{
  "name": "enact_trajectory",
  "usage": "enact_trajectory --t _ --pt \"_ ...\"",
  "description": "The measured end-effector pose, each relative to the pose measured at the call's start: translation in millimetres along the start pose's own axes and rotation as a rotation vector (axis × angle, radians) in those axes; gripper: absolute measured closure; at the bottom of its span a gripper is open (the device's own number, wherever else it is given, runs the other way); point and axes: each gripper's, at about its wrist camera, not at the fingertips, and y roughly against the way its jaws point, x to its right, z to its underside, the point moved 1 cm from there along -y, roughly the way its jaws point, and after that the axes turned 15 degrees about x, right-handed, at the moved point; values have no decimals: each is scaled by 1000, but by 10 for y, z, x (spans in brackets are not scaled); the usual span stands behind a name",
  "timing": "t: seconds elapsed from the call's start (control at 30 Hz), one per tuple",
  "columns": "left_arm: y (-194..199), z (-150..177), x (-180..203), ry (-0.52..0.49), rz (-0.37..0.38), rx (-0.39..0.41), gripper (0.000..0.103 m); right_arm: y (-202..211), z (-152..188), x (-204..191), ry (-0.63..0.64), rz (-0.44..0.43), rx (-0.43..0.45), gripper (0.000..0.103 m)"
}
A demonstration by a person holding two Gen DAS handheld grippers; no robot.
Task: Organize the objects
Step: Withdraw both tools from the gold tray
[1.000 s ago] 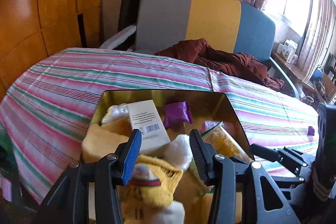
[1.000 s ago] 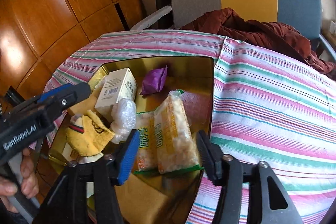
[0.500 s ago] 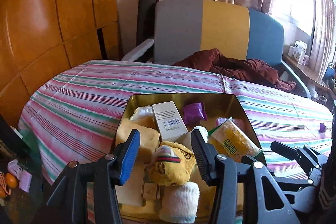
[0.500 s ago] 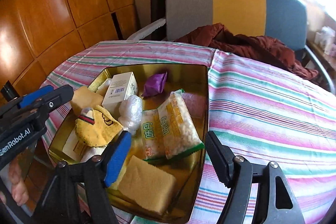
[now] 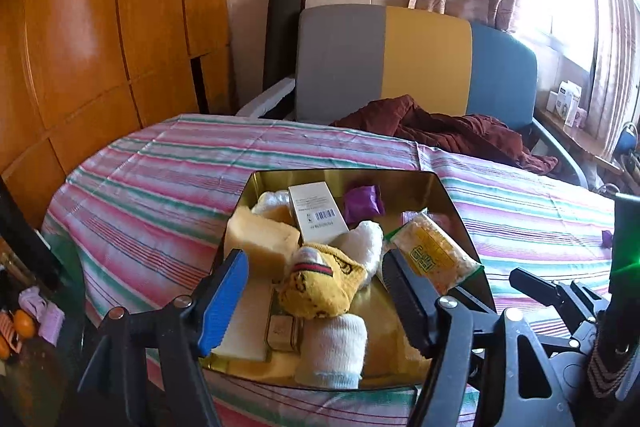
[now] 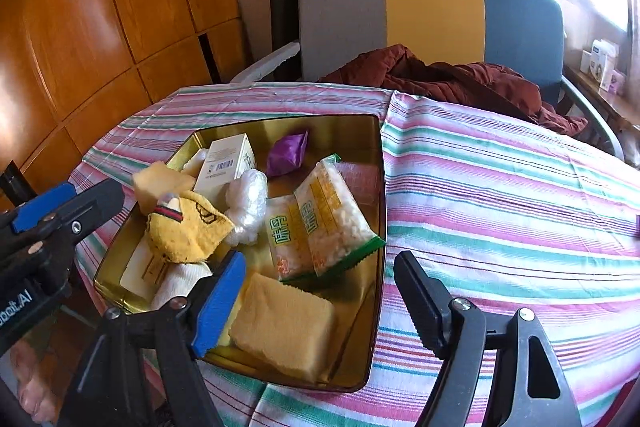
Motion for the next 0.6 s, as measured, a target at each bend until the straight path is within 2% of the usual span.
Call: enact_trajectory --t 0.27,0.6 --pt "43 10 -39 0 -25 4 33 14 2 -43 15 -1 2 25" --pt "51 25 -104 15 -14 -2 33 14 9 -93 29 1 4 23"
